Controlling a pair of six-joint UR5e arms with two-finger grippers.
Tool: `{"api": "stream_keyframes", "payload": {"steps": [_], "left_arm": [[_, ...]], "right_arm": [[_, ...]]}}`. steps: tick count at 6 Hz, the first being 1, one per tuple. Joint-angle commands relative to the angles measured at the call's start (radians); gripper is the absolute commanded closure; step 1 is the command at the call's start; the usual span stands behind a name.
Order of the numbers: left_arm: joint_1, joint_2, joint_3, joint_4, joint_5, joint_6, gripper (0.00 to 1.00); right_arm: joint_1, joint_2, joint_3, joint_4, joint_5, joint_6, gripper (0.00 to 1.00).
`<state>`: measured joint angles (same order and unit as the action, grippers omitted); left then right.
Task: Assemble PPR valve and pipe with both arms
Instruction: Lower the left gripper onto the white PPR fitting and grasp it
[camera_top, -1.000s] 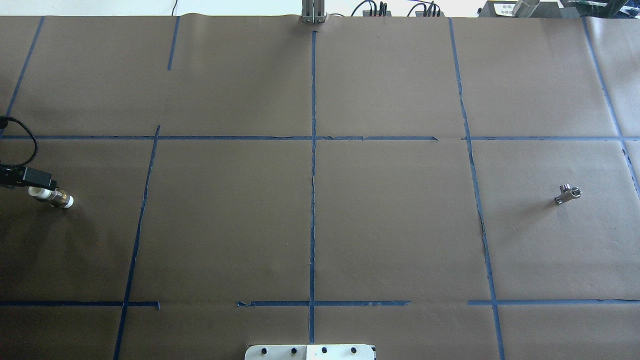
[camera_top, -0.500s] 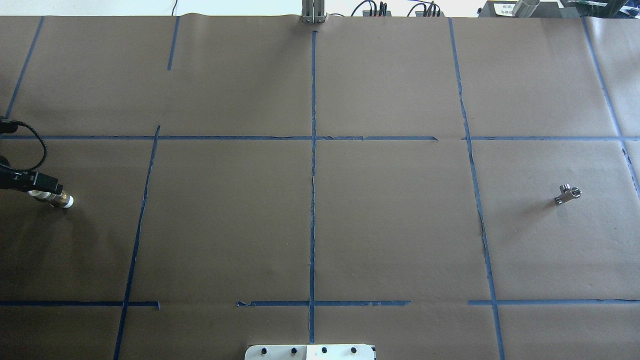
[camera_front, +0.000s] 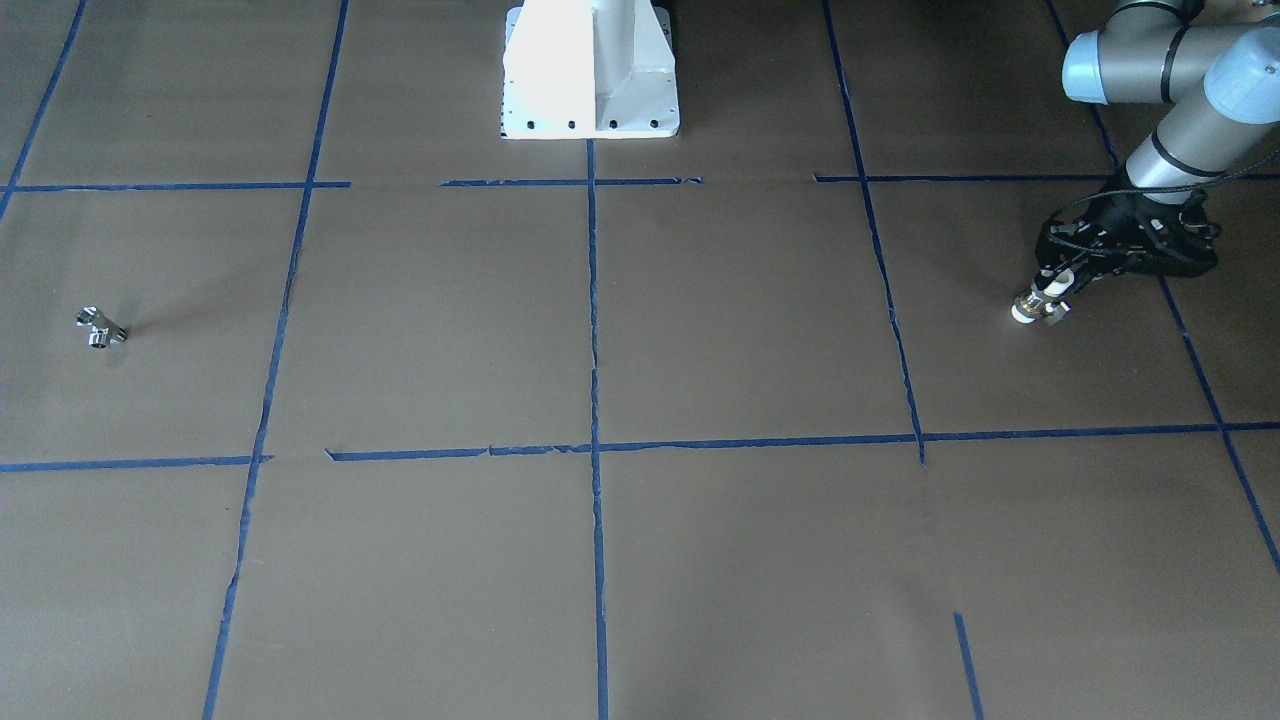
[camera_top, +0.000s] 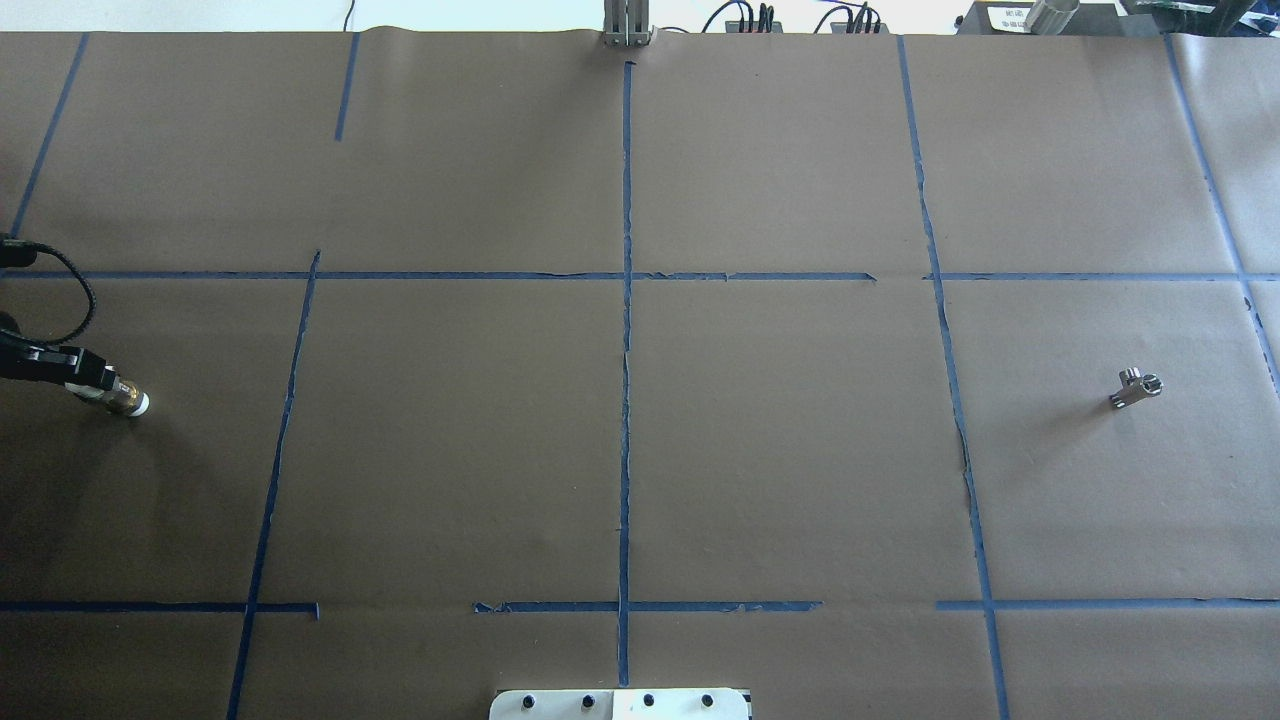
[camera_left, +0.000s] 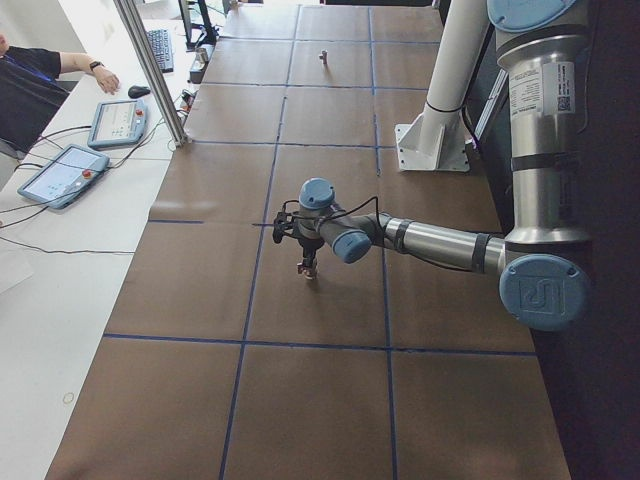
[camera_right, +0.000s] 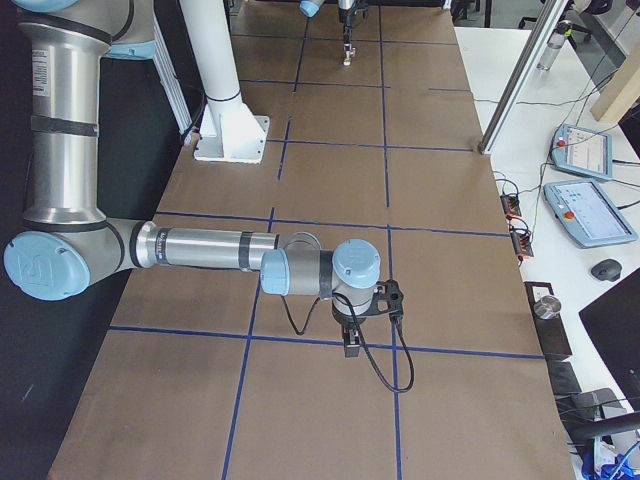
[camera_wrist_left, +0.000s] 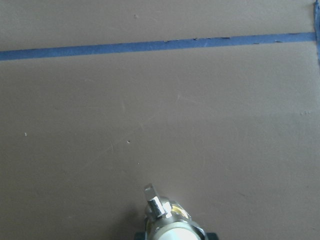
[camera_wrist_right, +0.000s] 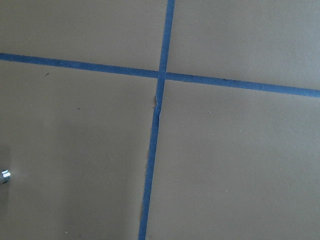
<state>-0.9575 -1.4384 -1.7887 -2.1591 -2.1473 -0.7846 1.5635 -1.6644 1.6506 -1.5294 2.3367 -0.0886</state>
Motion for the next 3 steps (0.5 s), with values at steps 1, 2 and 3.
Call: {"api": "stream_keyframes", "payload": {"steps": [1,2,3], "left_arm": [[-0.006,0.003,-0.015,0.002,-0.002,0.002,1.0],[-0.012,0.004,-0.033,0.011,-0.003,0.002,1.0],[-0.012,0.004,-0.055,0.028,-0.003,0.001,1.0]], "right_arm": [[0.0,0.0,0.0,0.0,0.001,0.001,0.0],[0.0,0.0,0.0,0.0,0.001,0.001,0.0],[0.0,0.002,0.0,0.0,0.0,0.001,0.0]]}}
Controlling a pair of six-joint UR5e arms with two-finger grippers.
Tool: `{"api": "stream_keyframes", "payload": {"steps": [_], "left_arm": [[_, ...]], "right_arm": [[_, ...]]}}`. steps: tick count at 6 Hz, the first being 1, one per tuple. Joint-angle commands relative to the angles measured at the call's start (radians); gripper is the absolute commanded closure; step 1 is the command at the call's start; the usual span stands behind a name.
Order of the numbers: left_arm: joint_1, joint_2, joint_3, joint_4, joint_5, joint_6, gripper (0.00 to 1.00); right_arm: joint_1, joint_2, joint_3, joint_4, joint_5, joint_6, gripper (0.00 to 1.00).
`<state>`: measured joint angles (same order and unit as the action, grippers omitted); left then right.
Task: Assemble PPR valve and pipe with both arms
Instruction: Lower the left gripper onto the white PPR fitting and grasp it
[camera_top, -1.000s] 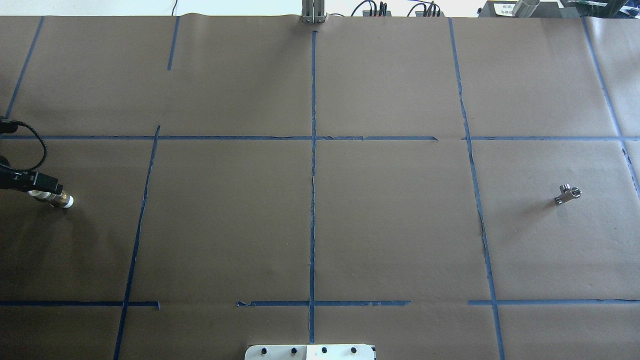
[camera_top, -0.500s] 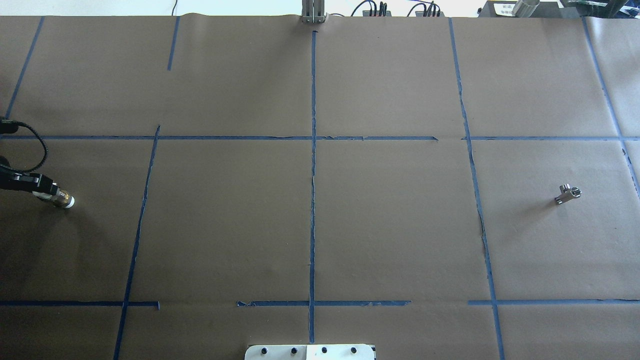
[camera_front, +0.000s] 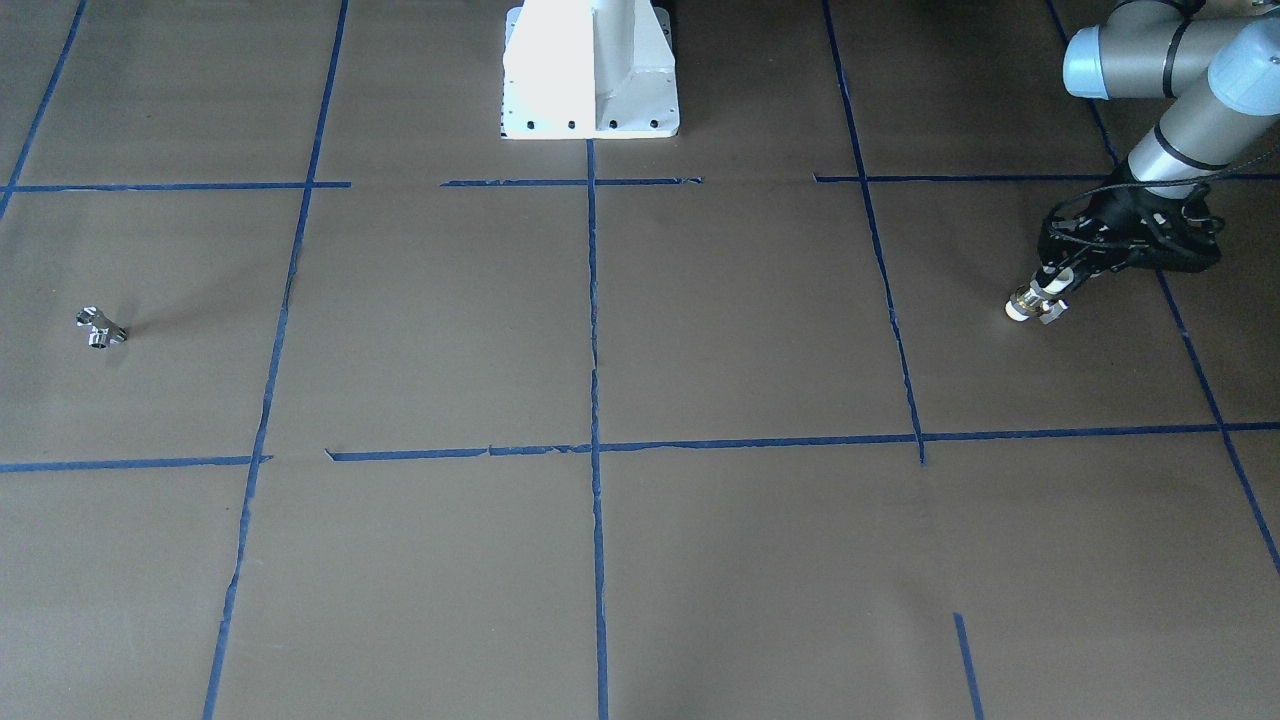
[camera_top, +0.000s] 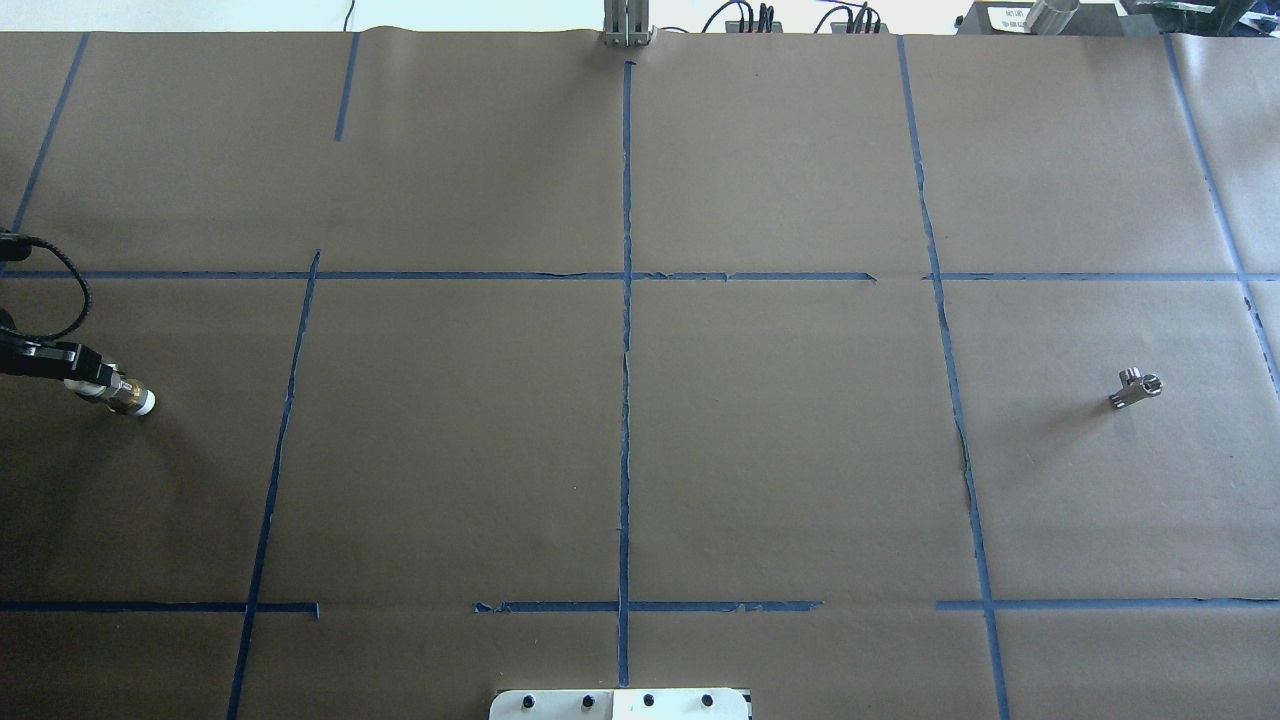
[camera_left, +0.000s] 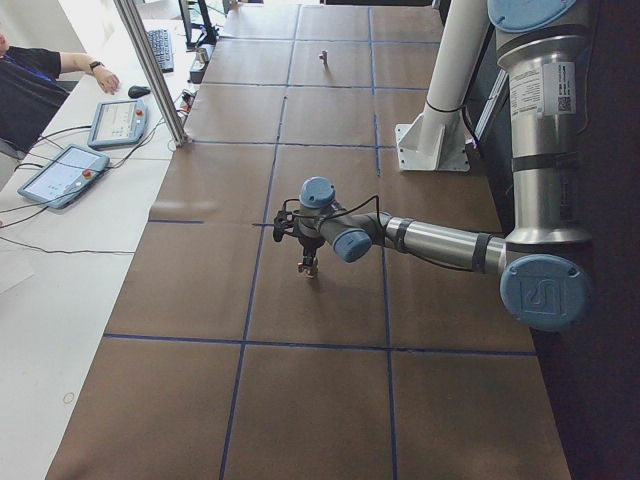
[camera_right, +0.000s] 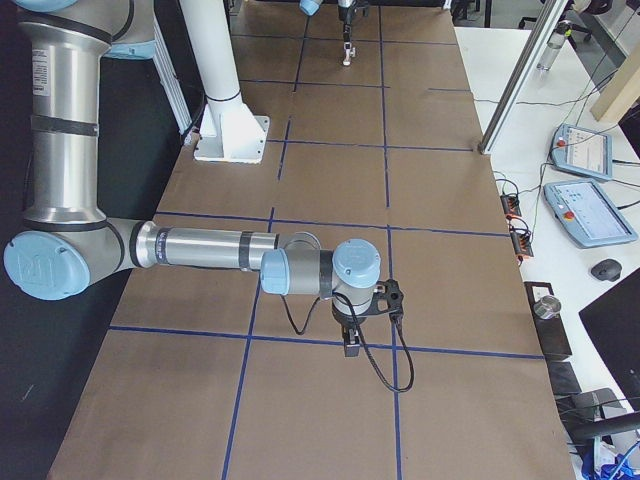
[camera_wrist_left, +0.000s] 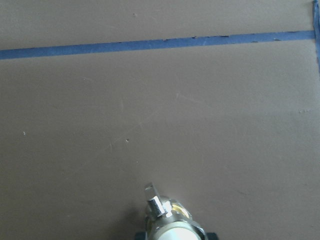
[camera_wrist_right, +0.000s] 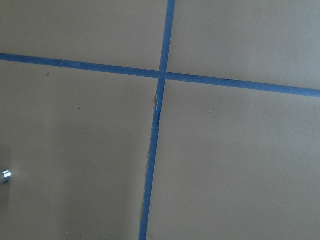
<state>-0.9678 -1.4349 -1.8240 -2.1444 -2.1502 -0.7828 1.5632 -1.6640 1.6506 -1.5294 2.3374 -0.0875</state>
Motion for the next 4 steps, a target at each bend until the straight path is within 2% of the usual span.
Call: {"api": "stream_keyframes", "payload": {"steps": [1,2,3,4], "left_arm": [[-0.003,-0.015,-0.081,0.093,0.001,-0.01,1.0],[0.006,-0.034,-0.212,0.282,0.001,-0.015,1.0],[0.007,-0.158,-0.304,0.539,0.001,-0.016,1.0],[0.009,-0.326,-0.332,0.774,0.0,-0.024,1.0]], "right_arm": [[0.0,0.0,0.0,0.0,0.0,0.0,0.0],[0.0,0.0,0.0,0.0,0.0,0.0,0.0],[0.0,0.001,0.0,0.0,0.0,0.0,0.0],[0.0,0.001,-0.002,0.0,-0.001,0.0,0.0]]}}
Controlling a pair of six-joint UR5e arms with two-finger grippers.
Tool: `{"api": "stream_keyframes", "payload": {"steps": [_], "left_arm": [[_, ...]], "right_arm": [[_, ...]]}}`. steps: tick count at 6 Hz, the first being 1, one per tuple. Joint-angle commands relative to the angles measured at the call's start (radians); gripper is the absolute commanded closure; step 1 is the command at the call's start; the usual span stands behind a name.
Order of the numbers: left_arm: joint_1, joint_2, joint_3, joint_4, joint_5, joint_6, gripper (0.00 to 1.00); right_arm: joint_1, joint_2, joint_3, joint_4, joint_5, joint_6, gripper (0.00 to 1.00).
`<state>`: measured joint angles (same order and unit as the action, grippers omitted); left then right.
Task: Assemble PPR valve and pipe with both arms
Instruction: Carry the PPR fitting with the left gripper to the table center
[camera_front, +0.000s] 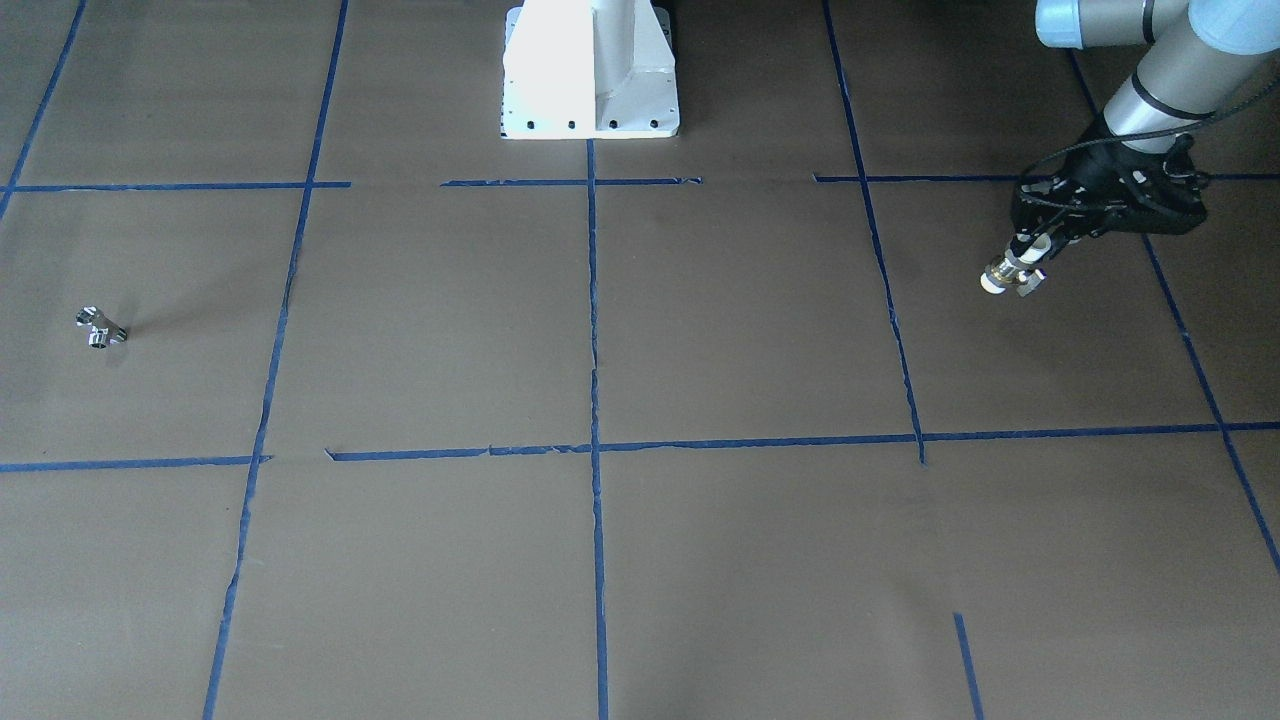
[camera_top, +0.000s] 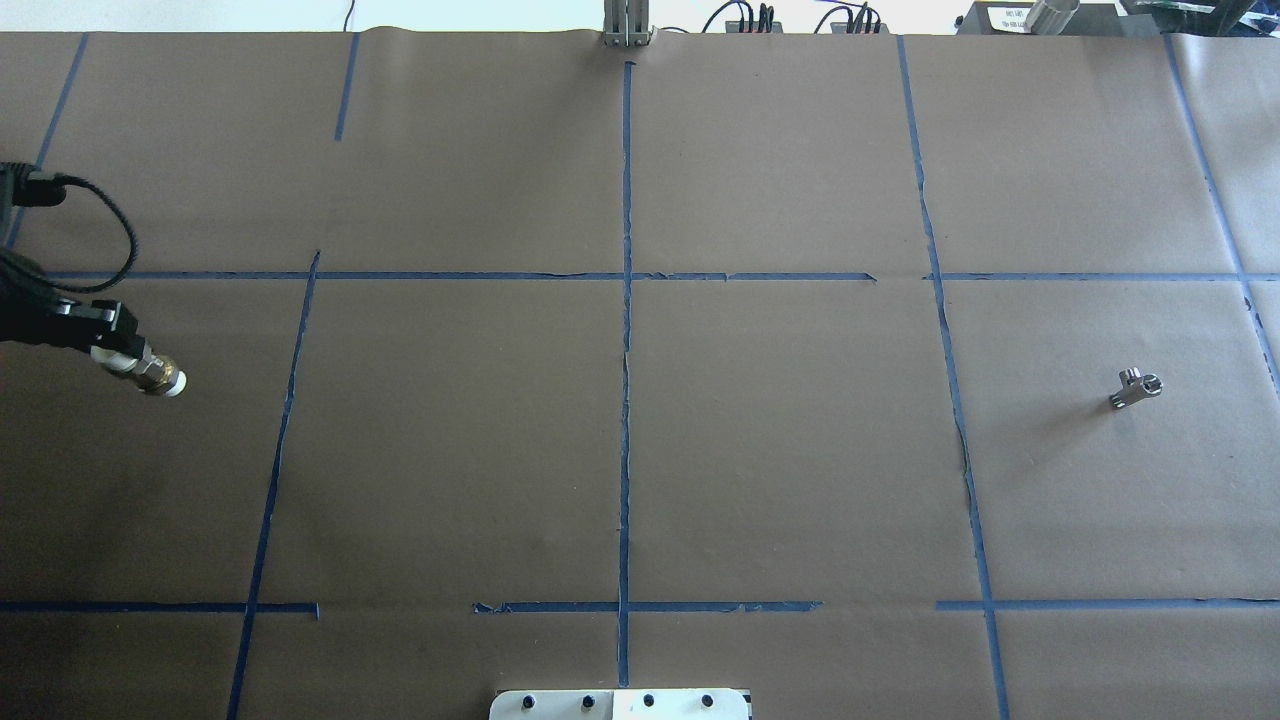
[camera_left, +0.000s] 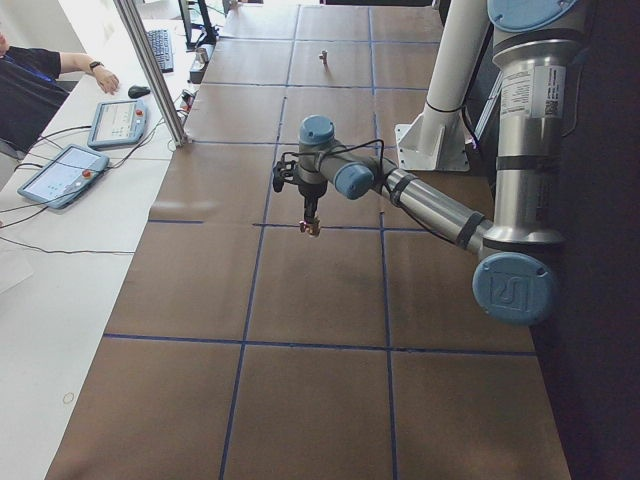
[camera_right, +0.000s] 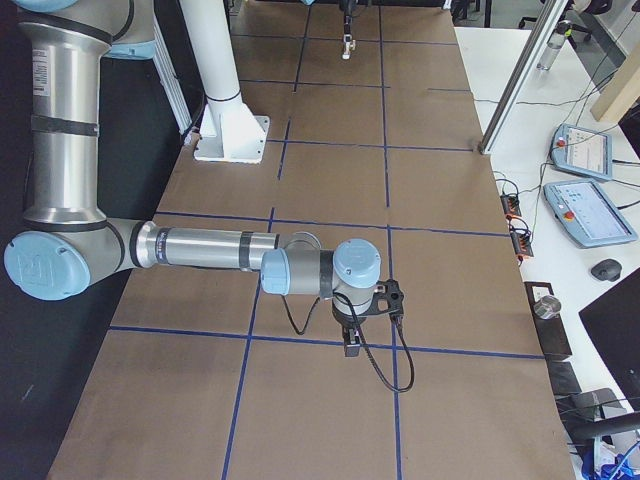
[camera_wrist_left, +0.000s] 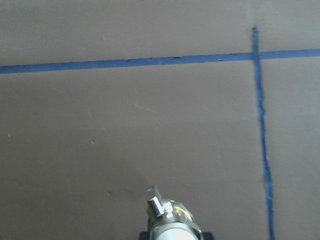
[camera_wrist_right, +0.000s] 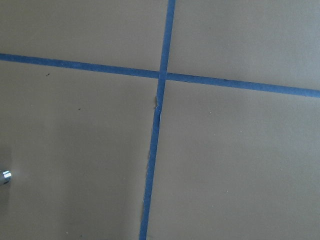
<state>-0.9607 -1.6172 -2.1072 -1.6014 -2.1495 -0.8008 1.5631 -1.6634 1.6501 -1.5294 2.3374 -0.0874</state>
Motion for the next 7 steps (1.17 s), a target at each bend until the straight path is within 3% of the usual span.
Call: {"api": "stream_keyframes", "payload": {"steps": [1,2,3,4,5,6,7], "left_arm": [[0.064,-0.297,-0.048,0.358,0.002,-0.17,1.0],[0.191,-0.393,-0.034,0.356,0.017,-0.352,1.0],[0.302,-0.523,0.014,0.348,0.148,-0.549,1.0],[0.377,-0.652,0.142,0.338,0.211,-0.627,1.0],[0.39,-0.764,0.315,0.243,0.245,-0.694,1.0],[0.42,-0.795,0.451,0.086,0.278,-0.737,1.0],[0.439,-0.814,0.539,0.024,0.29,-0.739,1.0]], "right_arm": [[0.0,0.001,-0.001,-0.002,0.0,0.0,0.0],[0.0,0.001,-0.001,-0.002,0.0,0.0,0.0],[0.0,0.004,-0.003,-0.002,-0.001,0.0,0.0],[0.0,0.005,-0.004,-0.002,0.0,0.002,0.0],[0.0,0.005,-0.003,-0.002,0.0,0.002,0.0],[-0.001,0.005,-0.004,-0.002,0.0,0.002,0.0],[-0.002,0.005,-0.003,-0.002,0.0,0.002,0.0]]}}
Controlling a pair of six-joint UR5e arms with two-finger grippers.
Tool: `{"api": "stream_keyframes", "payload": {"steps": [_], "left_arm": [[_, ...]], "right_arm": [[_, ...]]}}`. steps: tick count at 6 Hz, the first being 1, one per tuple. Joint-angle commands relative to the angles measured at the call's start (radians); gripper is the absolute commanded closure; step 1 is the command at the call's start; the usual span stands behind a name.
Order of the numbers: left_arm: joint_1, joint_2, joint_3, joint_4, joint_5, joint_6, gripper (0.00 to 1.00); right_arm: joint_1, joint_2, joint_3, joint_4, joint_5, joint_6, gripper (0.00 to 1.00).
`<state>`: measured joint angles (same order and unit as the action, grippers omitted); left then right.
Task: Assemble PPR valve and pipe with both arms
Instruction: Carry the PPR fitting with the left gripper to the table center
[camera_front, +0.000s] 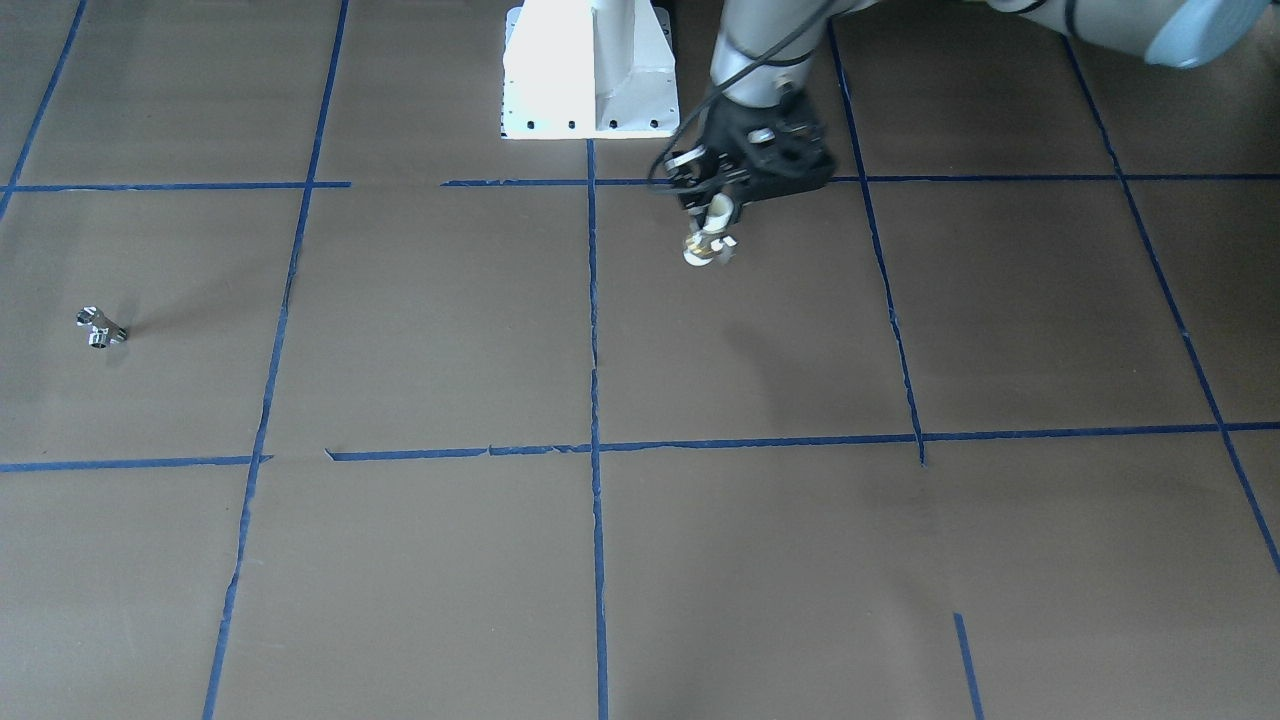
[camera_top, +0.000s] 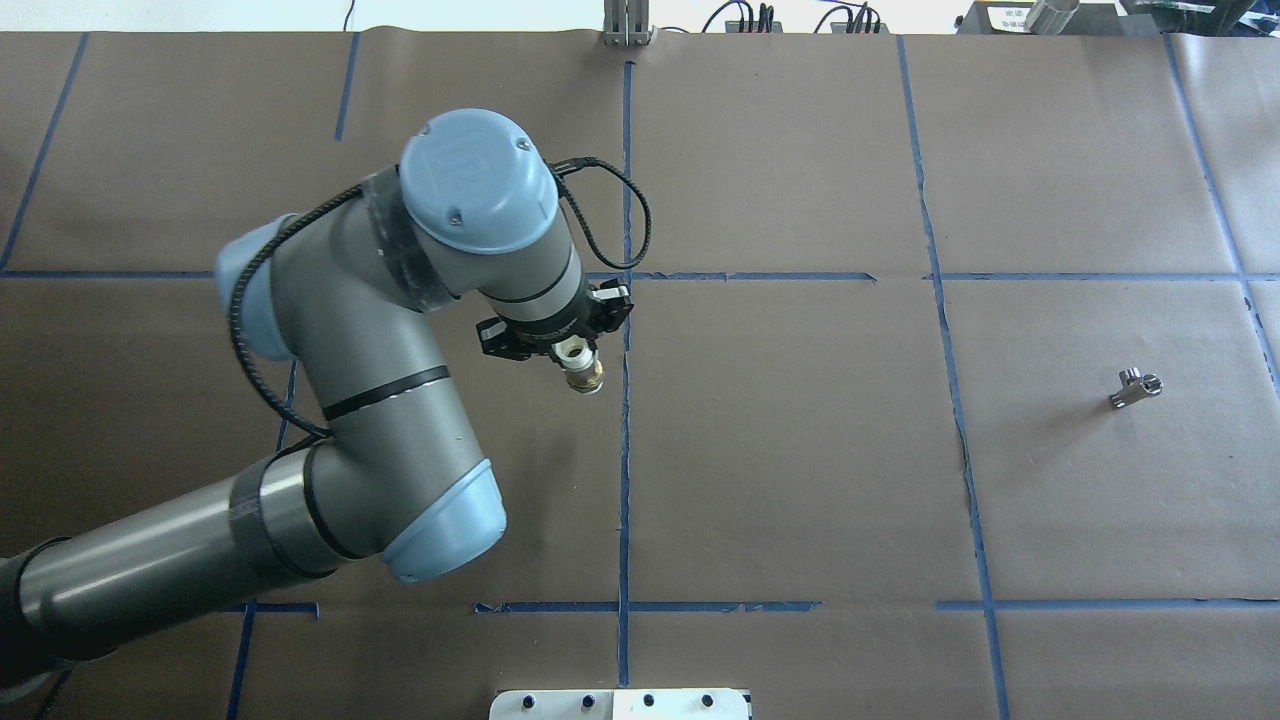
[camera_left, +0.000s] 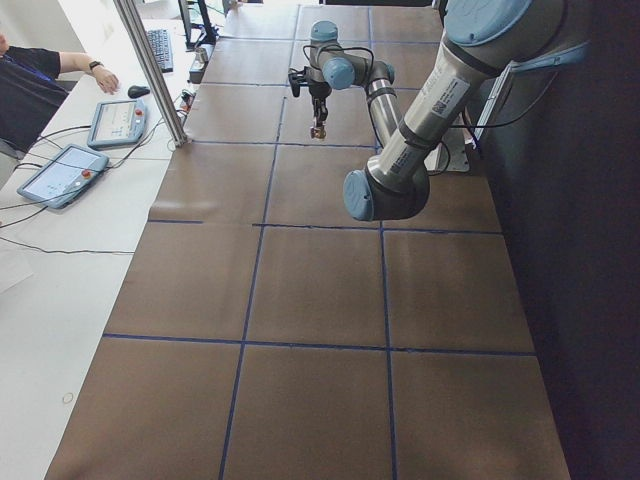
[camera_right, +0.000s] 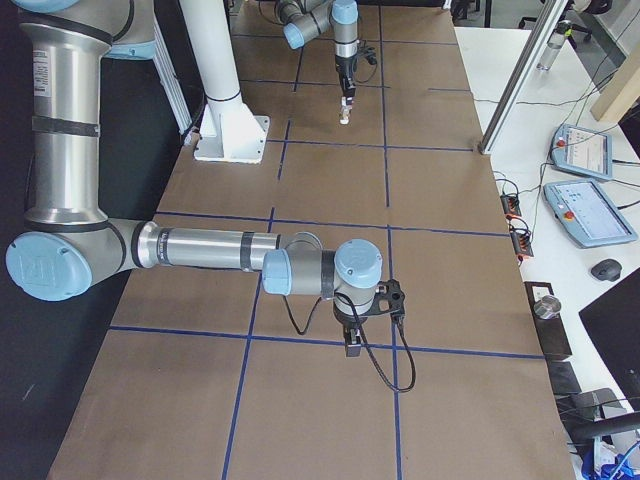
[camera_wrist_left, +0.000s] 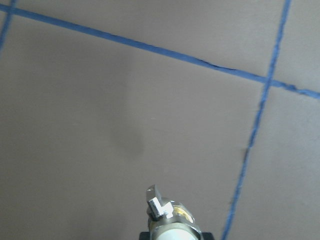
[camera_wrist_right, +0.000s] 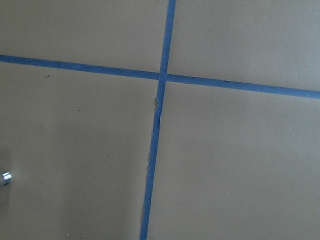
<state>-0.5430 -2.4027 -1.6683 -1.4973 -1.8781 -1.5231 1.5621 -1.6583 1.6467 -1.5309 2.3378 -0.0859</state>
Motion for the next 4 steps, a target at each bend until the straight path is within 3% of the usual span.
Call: {"api": "stream_keyframes", "payload": {"steps": [1,3,4], "left_arm": [[0.037,-0.045,0.152,-0.084,0.019,-0.015,1.0],[0.051,-0.044,0.156,-0.084,0.019,-0.011,1.0],[0.051,-0.042,0.156,-0.084,0.019,-0.009,0.81]], "right_arm": [[0.0,0.0,0.001,0.0,0.002,0.0,0.0],[0.0,0.0,0.001,0.0,0.005,0.0,0.0],[0.0,0.0,0.001,0.0,0.005,0.0,0.0]]}}
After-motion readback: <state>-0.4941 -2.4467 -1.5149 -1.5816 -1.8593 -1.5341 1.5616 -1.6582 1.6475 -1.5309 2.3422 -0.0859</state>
